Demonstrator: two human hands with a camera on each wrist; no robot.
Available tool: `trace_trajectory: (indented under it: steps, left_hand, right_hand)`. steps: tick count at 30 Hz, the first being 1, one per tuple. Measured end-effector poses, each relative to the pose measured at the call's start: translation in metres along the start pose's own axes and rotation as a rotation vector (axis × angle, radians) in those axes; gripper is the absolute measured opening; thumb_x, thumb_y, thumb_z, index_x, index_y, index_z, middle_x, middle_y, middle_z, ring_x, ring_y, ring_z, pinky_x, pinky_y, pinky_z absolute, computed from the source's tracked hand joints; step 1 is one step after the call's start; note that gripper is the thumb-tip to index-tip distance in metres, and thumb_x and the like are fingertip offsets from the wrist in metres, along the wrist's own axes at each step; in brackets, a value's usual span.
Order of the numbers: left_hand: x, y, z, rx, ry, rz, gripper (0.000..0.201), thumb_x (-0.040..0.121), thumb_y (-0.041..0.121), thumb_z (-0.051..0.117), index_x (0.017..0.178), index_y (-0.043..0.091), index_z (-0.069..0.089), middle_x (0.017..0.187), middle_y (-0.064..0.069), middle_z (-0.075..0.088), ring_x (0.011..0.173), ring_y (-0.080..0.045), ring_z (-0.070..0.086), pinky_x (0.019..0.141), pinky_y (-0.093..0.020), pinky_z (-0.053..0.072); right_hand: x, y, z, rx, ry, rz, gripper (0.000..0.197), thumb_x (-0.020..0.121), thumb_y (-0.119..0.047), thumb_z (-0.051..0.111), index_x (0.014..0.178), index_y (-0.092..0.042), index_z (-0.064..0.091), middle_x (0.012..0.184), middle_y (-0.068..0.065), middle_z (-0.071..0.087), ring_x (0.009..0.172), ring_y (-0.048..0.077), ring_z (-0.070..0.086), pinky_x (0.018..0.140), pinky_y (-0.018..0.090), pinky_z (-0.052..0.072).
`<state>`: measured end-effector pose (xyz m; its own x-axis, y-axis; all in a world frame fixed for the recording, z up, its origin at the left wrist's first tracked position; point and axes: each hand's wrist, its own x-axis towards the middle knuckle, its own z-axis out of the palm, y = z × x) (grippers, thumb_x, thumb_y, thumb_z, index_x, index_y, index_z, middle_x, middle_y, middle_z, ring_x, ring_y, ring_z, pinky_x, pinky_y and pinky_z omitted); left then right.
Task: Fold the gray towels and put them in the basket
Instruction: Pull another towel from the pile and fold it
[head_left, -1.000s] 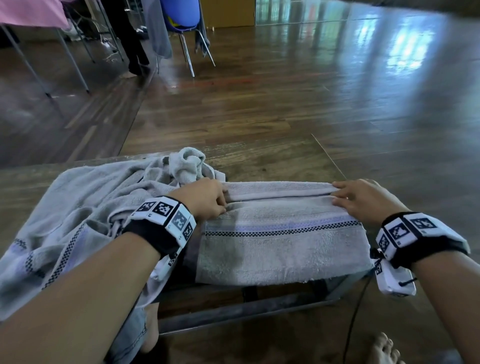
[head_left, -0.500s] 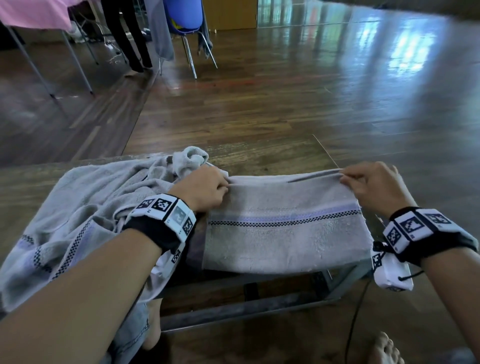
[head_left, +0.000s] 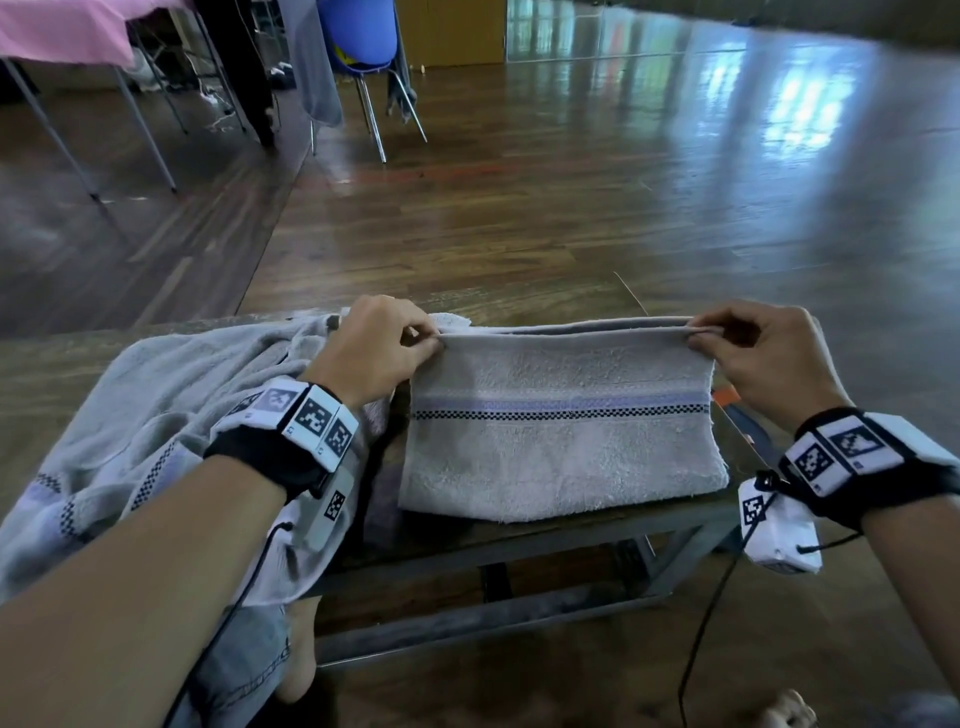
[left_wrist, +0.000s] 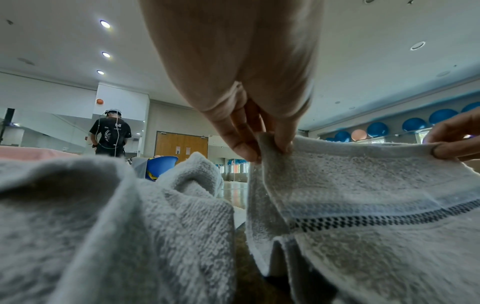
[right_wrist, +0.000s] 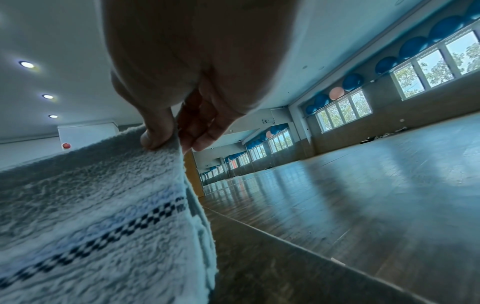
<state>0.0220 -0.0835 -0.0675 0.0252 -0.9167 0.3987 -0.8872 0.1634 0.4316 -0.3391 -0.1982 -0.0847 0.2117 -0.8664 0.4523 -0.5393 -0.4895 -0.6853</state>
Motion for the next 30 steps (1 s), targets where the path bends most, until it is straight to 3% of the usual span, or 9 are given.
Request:
trace_trajectory:
  steps: [3, 7, 11, 14, 19, 23, 30]
  left_hand:
    - [-0.0007, -0.0008, 0.0029, 0.011, -0.021, -0.010, 0.004, 0.087, 0.014, 0.074, 0.086, 0.011, 0.076, 0.082, 0.002, 0.069, 0.076, -0.016, 0.060, 0.074, -0.034, 0.051]
    - [0.0005, -0.0024, 0.0038, -0.033, -0.041, -0.020, 0.010, 0.088, 0.014, 0.072, 0.085, 0.021, 0.065, 0.080, 0.015, 0.063, 0.069, -0.006, 0.057, 0.062, -0.009, 0.040]
    - [-0.0003, -0.0023, 0.0040, -0.019, -0.084, -0.017, 0.007, 0.092, 0.016, 0.066, 0.099, 0.017, 0.062, 0.082, 0.008, 0.064, 0.067, -0.003, 0.058, 0.058, -0.012, 0.045]
    - [-0.0022, -0.0013, 0.0039, 0.067, -0.178, -0.038, 0.005, 0.094, 0.016, 0.059, 0.096, 0.016, 0.063, 0.083, 0.000, 0.067, 0.072, -0.013, 0.061, 0.064, -0.028, 0.048]
    - [-0.0035, -0.0034, 0.0031, 0.161, -0.186, -0.079, 0.018, 0.095, 0.026, 0.061, 0.083, 0.012, 0.062, 0.074, 0.004, 0.061, 0.066, -0.005, 0.052, 0.057, -0.023, 0.038]
    - [-0.0017, -0.0064, -0.0013, 0.138, -0.157, -0.069, 0.024, 0.095, 0.032, 0.063, 0.080, 0.015, 0.069, 0.069, 0.008, 0.061, 0.064, -0.002, 0.052, 0.063, -0.032, 0.046]
    - [-0.0004, -0.0034, -0.0025, 0.151, -0.125, -0.017, 0.024, 0.097, 0.026, 0.061, 0.081, 0.012, 0.072, 0.058, 0.016, 0.053, 0.057, 0.006, 0.051, 0.053, -0.022, 0.031]
  right_hand:
    - [0.0005, 0.0030, -0.0002, 0.009, -0.023, -0.003, 0.019, 0.081, -0.007, 0.080, 0.092, -0.022, 0.073, 0.081, -0.008, 0.070, 0.072, 0.008, 0.065, 0.067, 0.004, 0.050]
    - [0.0032, 0.0084, -0.0009, 0.022, -0.019, 0.038, 0.025, 0.082, -0.009, 0.080, 0.098, -0.025, 0.069, 0.082, -0.008, 0.067, 0.071, 0.009, 0.061, 0.066, 0.002, 0.047]
    - [0.0028, 0.0102, -0.0012, -0.053, -0.022, 0.030, 0.012, 0.085, -0.016, 0.078, 0.089, -0.027, 0.074, 0.074, -0.012, 0.067, 0.060, -0.005, 0.057, 0.059, 0.001, 0.043]
    - [0.0019, 0.0088, 0.0004, -0.092, -0.011, 0.043, 0.010, 0.086, -0.021, 0.078, 0.084, -0.028, 0.071, 0.070, -0.012, 0.064, 0.057, -0.003, 0.054, 0.058, 0.008, 0.041]
    - [0.0013, 0.0071, 0.0004, -0.140, -0.021, 0.066, 0.009, 0.087, -0.023, 0.076, 0.083, -0.024, 0.069, 0.071, -0.012, 0.063, 0.064, -0.001, 0.055, 0.062, 0.015, 0.039]
    - [-0.0006, 0.0070, -0.0014, -0.176, -0.035, 0.102, 0.012, 0.088, -0.027, 0.075, 0.079, -0.022, 0.068, 0.069, -0.010, 0.062, 0.064, 0.002, 0.055, 0.060, 0.016, 0.037]
    - [-0.0017, 0.0021, -0.0064, -0.204, -0.075, 0.135, 0.024, 0.092, -0.032, 0.070, 0.071, -0.021, 0.063, 0.061, 0.000, 0.059, 0.062, 0.013, 0.052, 0.068, 0.028, 0.036]
